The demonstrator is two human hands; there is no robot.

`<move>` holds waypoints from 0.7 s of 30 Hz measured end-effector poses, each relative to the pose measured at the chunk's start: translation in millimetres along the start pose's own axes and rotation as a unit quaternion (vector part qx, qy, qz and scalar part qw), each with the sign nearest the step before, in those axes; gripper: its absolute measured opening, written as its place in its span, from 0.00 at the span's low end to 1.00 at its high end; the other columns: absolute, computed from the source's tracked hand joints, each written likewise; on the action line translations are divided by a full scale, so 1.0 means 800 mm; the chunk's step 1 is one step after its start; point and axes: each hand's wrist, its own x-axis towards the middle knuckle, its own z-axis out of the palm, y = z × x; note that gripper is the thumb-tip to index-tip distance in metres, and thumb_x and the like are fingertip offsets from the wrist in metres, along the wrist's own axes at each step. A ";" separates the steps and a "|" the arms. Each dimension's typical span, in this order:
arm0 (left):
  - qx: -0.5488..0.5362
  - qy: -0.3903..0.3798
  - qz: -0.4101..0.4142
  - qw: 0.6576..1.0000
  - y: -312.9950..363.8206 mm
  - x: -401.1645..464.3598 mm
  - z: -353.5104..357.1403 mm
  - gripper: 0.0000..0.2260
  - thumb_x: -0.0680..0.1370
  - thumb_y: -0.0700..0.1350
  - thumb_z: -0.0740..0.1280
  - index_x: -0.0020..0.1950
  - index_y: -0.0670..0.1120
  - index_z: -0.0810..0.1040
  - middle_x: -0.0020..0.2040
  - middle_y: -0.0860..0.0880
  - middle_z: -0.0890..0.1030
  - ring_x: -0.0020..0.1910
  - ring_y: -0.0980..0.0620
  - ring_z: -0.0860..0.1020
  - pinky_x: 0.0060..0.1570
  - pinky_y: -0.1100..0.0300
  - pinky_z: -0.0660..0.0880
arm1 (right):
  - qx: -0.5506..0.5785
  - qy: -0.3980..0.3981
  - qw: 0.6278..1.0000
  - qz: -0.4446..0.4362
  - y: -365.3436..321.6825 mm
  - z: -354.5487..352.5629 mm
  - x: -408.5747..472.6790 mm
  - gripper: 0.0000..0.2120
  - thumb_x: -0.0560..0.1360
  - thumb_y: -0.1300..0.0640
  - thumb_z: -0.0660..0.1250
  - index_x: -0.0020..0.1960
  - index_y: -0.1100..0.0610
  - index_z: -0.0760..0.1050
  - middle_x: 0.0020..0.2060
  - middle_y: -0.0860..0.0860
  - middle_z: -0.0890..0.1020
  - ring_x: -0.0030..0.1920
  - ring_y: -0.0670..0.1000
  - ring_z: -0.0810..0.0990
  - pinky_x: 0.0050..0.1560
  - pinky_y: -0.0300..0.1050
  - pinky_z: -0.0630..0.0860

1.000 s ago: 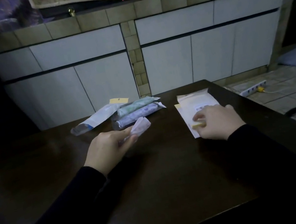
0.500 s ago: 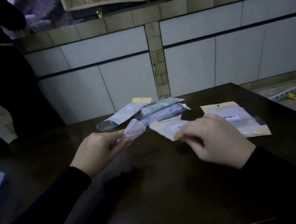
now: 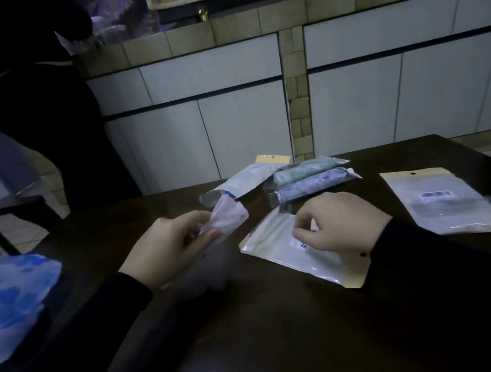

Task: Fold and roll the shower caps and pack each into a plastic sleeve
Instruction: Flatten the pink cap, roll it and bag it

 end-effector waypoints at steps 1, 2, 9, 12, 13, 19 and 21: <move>-0.010 0.006 0.000 1.000 0.000 0.002 0.000 0.24 0.74 0.68 0.58 0.57 0.52 0.79 0.39 0.55 0.82 0.36 0.59 0.80 0.37 0.63 0.76 | -0.026 -0.005 1.000 0.009 -0.008 0.006 0.012 0.14 0.74 0.44 0.60 0.43 0.49 0.81 0.39 0.46 0.83 0.40 0.47 0.80 0.45 0.48 0.79; -0.026 0.008 -0.002 1.000 -0.001 0.005 -0.001 0.24 0.74 0.67 0.58 0.60 0.53 0.78 0.41 0.55 0.83 0.39 0.59 0.81 0.40 0.62 0.77 | -0.042 -0.011 0.999 0.014 -0.016 0.011 0.022 0.14 0.74 0.44 0.60 0.43 0.50 0.81 0.40 0.47 0.83 0.40 0.48 0.80 0.45 0.48 0.79; -0.085 -0.030 0.001 0.996 0.009 0.016 0.003 0.19 0.76 0.59 0.63 0.65 0.55 0.77 0.45 0.55 0.85 0.43 0.62 0.81 0.46 0.65 0.76 | -0.043 -0.107 0.993 -0.022 -0.045 0.015 0.041 0.27 0.71 0.37 0.67 0.67 0.42 0.70 0.66 0.45 0.73 0.65 0.49 0.71 0.65 0.52 0.63; -0.176 -0.043 -0.014 0.983 0.023 0.019 0.006 0.12 0.78 0.50 0.67 0.61 0.58 0.77 0.46 0.57 0.85 0.47 0.66 0.81 0.47 0.70 0.74 | -0.023 -0.161 0.984 -0.075 -0.052 0.005 0.026 0.28 0.76 0.46 0.65 0.72 0.34 0.58 0.73 0.41 0.63 0.66 0.45 0.65 0.66 0.47 0.58; -0.222 -0.060 -0.024 0.973 0.030 0.021 0.007 0.12 0.78 0.49 0.67 0.61 0.57 0.77 0.46 0.57 0.85 0.47 0.65 0.81 0.48 0.68 0.75 | -0.020 -0.197 0.977 -0.083 -0.054 0.000 0.022 0.31 0.76 0.50 0.65 0.72 0.32 0.55 0.73 0.40 0.59 0.63 0.44 0.64 0.63 0.43 0.58; -0.249 -0.202 -0.059 0.945 0.028 0.022 0.015 0.09 0.79 0.48 0.66 0.60 0.52 0.78 0.49 0.52 0.85 0.49 0.55 0.82 0.54 0.53 0.79 | 0.005 -0.293 0.952 -0.089 -0.047 -0.002 0.019 0.38 0.71 0.63 0.65 0.69 0.30 0.60 0.70 0.41 0.60 0.65 0.47 0.62 0.65 0.44 0.64; -0.201 -0.230 -0.070 0.950 0.016 0.016 0.010 0.09 0.79 0.48 0.66 0.59 0.54 0.77 0.50 0.56 0.83 0.50 0.60 0.81 0.55 0.58 0.78 | 0.015 -0.298 0.951 -0.086 -0.046 -0.001 0.021 0.34 0.71 0.63 0.64 0.66 0.31 0.66 0.70 0.42 0.61 0.69 0.51 0.60 0.68 0.51 0.61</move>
